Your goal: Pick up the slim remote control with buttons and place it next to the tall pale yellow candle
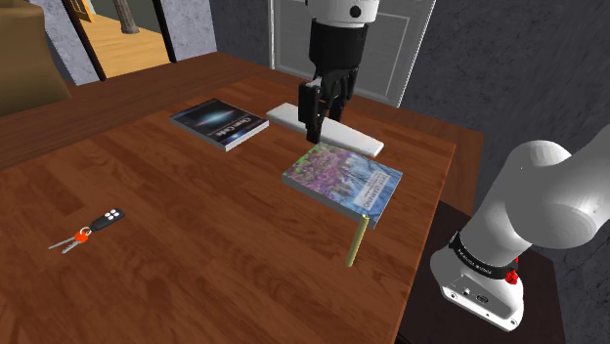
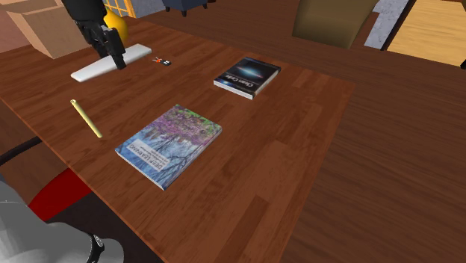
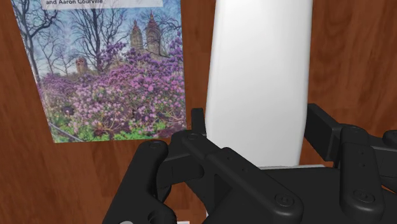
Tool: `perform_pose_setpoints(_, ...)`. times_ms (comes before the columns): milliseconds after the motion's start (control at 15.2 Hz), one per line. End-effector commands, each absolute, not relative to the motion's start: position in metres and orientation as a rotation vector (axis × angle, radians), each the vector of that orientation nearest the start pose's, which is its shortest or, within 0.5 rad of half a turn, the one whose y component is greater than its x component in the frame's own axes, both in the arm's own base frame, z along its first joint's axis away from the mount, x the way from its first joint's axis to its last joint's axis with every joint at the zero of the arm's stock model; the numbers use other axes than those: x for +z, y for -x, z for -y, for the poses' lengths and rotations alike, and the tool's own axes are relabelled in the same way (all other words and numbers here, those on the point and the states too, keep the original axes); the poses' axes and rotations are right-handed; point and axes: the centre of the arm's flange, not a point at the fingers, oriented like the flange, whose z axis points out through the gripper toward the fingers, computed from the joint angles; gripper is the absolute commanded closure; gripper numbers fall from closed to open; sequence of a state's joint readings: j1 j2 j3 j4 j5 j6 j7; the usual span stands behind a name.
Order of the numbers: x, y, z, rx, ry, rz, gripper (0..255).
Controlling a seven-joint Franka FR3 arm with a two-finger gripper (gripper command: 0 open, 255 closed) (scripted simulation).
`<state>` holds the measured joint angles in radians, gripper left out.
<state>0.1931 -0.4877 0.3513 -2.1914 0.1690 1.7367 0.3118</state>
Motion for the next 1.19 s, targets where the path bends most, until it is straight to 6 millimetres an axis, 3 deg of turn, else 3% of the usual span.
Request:
perform_pose_setpoints(0, 0.563, -0.326, -0.270, -0.011, 3.122, 0.260, 255)
perform_pose_setpoints(462, 0.563, -0.285, -0.352, -0.011, 3.122, 0.260, 255)
perform_pose_setpoints(1122, 0.511, -0.285, -0.352, -0.011, 3.122, 0.260, 255)
